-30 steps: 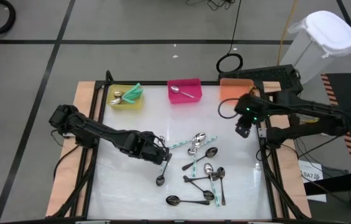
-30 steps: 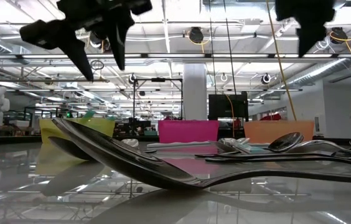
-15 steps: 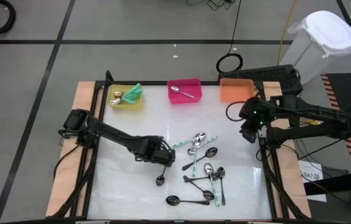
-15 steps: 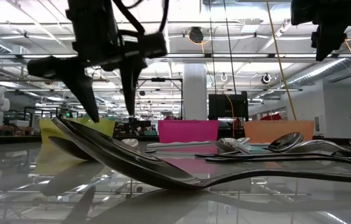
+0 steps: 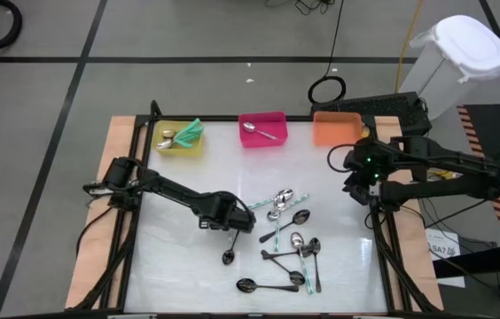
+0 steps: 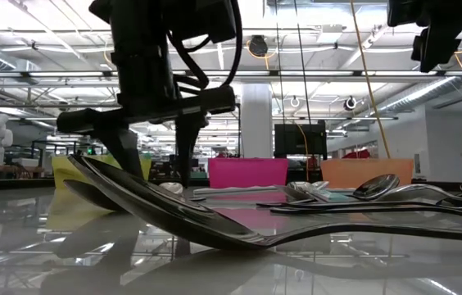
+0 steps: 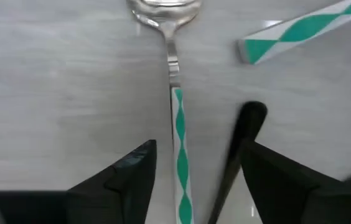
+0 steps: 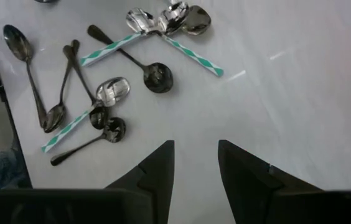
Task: Sort silverware by color (type)
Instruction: Put the white patterned spoon into the pink bin
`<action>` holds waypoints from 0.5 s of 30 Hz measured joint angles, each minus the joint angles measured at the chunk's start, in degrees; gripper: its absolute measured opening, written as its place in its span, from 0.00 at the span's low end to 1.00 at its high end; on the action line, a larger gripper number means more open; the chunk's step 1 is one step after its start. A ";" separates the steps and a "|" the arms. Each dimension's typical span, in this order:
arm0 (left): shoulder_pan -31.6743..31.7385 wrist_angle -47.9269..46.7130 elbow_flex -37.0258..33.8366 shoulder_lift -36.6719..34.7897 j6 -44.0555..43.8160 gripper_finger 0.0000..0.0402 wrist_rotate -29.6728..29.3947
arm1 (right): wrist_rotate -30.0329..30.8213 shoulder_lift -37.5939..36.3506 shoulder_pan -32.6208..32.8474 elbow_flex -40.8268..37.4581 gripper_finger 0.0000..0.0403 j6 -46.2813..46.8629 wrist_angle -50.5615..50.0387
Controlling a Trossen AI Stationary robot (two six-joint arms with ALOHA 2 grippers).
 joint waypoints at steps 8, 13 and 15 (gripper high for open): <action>0.11 -2.65 0.01 0.74 -0.03 0.36 -1.47 | 0.08 -1.25 -0.02 0.00 0.30 -1.04 0.98; 0.59 -1.61 0.25 2.36 0.52 0.24 -0.66 | 0.10 -1.33 -0.02 0.00 0.30 -1.03 2.25; 0.63 -1.57 0.18 2.38 0.49 0.19 -0.46 | 0.08 -1.31 -0.04 0.00 0.30 -1.03 2.56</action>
